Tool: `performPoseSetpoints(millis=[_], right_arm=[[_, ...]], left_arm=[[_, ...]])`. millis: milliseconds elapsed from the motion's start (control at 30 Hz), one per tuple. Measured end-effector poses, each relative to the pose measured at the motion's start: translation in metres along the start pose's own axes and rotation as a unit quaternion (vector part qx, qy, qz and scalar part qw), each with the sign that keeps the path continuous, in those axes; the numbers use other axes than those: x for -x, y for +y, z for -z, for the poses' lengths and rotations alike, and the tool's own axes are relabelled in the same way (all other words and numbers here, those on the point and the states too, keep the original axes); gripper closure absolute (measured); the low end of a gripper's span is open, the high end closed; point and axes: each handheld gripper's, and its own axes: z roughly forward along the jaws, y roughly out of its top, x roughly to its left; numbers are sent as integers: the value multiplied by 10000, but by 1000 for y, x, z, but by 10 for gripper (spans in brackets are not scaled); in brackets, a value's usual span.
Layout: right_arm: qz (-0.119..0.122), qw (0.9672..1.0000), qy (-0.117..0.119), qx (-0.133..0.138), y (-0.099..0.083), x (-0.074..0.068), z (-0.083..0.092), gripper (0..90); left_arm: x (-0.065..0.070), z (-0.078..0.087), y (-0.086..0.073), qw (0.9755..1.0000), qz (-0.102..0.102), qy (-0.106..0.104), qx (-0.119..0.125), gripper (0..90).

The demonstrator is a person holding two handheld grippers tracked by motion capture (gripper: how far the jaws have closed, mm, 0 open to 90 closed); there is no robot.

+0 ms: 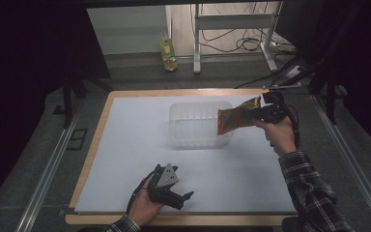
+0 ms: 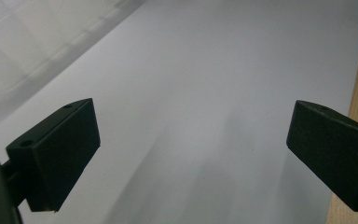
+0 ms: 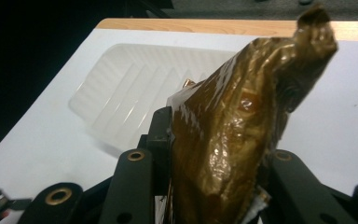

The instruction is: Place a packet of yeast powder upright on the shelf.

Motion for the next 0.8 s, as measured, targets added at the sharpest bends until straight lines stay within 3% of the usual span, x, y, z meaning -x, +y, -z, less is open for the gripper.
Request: performPoseSetpoints(millis=[300, 800], right_arm=[[130, 9994, -258, -165, 11, 0, -25, 665], [191, 9981, -434, -404, 23, -4, -60, 665]], left_arm=[[-1, 0, 0, 10000, -15, 26, -9, 25], [0, -1, 0, 10000, -52, 4, -38, 27]])
